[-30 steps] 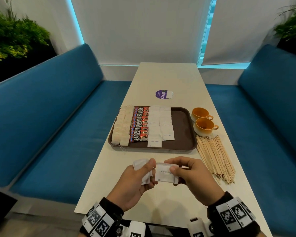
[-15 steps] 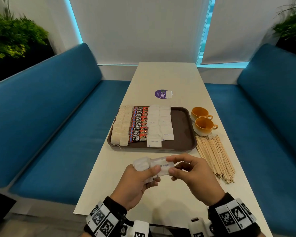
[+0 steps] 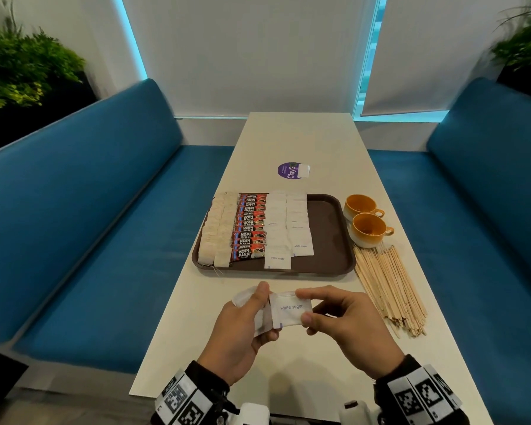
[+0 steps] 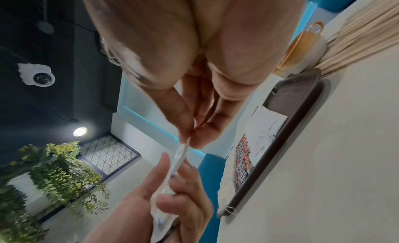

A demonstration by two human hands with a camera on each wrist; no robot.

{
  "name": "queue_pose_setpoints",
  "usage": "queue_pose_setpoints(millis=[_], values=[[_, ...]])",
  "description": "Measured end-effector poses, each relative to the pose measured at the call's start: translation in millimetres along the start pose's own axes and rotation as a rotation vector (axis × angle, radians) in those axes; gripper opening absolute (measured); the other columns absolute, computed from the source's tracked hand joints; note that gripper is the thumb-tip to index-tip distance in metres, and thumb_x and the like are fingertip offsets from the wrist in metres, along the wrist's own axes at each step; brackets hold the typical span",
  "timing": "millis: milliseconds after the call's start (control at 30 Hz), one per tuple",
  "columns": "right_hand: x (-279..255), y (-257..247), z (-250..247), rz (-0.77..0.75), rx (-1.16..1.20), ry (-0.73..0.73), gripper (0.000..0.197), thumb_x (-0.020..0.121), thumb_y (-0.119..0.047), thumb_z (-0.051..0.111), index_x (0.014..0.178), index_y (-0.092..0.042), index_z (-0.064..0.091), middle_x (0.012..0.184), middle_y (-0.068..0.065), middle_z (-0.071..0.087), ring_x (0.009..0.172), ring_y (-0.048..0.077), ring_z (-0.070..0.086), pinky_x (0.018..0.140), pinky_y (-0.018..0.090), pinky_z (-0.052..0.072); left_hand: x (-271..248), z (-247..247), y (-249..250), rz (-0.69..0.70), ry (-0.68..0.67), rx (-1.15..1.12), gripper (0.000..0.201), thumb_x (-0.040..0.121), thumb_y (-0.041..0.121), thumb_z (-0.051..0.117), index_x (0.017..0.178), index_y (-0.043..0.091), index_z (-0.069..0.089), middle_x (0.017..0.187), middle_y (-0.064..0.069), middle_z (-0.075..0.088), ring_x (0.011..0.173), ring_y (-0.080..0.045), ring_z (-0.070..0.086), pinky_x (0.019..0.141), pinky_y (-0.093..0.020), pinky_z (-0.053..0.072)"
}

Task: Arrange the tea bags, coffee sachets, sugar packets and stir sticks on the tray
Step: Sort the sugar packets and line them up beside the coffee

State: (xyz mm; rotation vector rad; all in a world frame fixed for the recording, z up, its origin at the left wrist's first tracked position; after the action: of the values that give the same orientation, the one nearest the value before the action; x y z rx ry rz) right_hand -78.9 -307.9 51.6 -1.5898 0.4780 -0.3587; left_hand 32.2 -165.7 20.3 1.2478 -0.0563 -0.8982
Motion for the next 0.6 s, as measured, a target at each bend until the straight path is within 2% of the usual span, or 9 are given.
queue_pose_setpoints(millis=[67, 133, 200, 267, 367, 467, 600], values=[[6, 2, -7, 0.010, -0.006, 0.037, 0.035, 0.081, 0.001, 0.082, 0.108, -0.021, 0.079, 0.077, 0.014, 0.075, 0.068, 0.025, 0.072, 0.074, 0.029, 0.060, 1, 0, -3, -0.021, -0.030, -0.040, 0.037, 0.093, 0.035, 0.067, 0.109, 0.001, 0.067, 0.092, -0.020, 0.068, 0.067, -0.028, 0.062, 0.058, -0.033, 0.053], [15, 4, -15, 0.023, 0.007, 0.078, 0.036, 0.080, 0.003, 0.081, 0.109, -0.019, 0.078, 0.083, 0.013, 0.077, 0.072, 0.027, 0.073, 0.077, 0.031, 0.061, 3, 0, -6, -0.048, -0.080, -0.098, 0.037, 0.094, 0.020, 0.067, 0.120, -0.004, 0.061, 0.096, -0.021, 0.067, 0.076, -0.036, 0.067, 0.065, -0.036, 0.059], [30, 8, -26, 0.049, 0.048, 0.122, 0.035, 0.079, 0.005, 0.081, 0.109, -0.015, 0.078, 0.089, 0.011, 0.077, 0.077, 0.031, 0.074, 0.077, 0.034, 0.063, 5, 0, -8, -0.083, -0.131, -0.132, 0.031, 0.096, -0.002, 0.055, 0.126, -0.008, 0.055, 0.101, -0.025, 0.068, 0.087, -0.045, 0.070, 0.075, -0.040, 0.062], [50, 16, -36, 0.105, 0.094, 0.156, 0.032, 0.080, 0.006, 0.079, 0.107, -0.011, 0.078, 0.093, 0.011, 0.078, 0.083, 0.031, 0.076, 0.076, 0.033, 0.063, 8, -4, -9, -0.101, -0.156, -0.166, 0.036, 0.094, -0.014, 0.040, 0.127, -0.009, 0.053, 0.109, -0.030, 0.069, 0.098, -0.052, 0.069, 0.084, -0.045, 0.061], [83, 27, -51, 0.162, 0.112, 0.208, 0.028, 0.083, 0.005, 0.077, 0.106, -0.011, 0.077, 0.102, 0.014, 0.076, 0.089, 0.028, 0.077, 0.079, 0.034, 0.063, 11, -8, -11, -0.102, -0.157, -0.178, 0.038, 0.095, -0.017, 0.035, 0.128, -0.009, 0.053, 0.117, -0.032, 0.069, 0.105, -0.053, 0.068, 0.091, -0.049, 0.059], [116, 38, -63, 0.200, 0.093, 0.241, 0.028, 0.084, 0.007, 0.075, 0.105, -0.011, 0.076, 0.106, 0.013, 0.073, 0.090, 0.025, 0.077, 0.079, 0.035, 0.064, 16, -13, -13, -0.101, -0.145, -0.173, 0.032, 0.099, -0.013, 0.042, 0.128, -0.008, 0.055, 0.120, -0.029, 0.069, 0.108, -0.050, 0.068, 0.092, -0.049, 0.058], [152, 63, -70, 0.298, 0.047, 0.227, 0.027, 0.083, 0.009, 0.076, 0.101, -0.011, 0.078, 0.113, 0.015, 0.069, 0.096, 0.030, 0.075, 0.085, 0.041, 0.063, 19, -20, -13, -0.095, -0.135, -0.142, 0.027, 0.099, -0.008, 0.051, 0.124, -0.009, 0.060, 0.124, -0.025, 0.068, 0.110, -0.047, 0.068, 0.092, -0.048, 0.059]])
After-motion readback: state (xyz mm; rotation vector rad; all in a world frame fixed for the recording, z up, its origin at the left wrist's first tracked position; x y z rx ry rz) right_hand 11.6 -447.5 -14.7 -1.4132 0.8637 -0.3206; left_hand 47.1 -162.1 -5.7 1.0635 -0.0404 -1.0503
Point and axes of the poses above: each hand's wrist, its own x-axis towards the middle knuckle, its own z-axis out of the palm, y = z × x, the point moved 8 cm from there along x, towards the middle knuckle
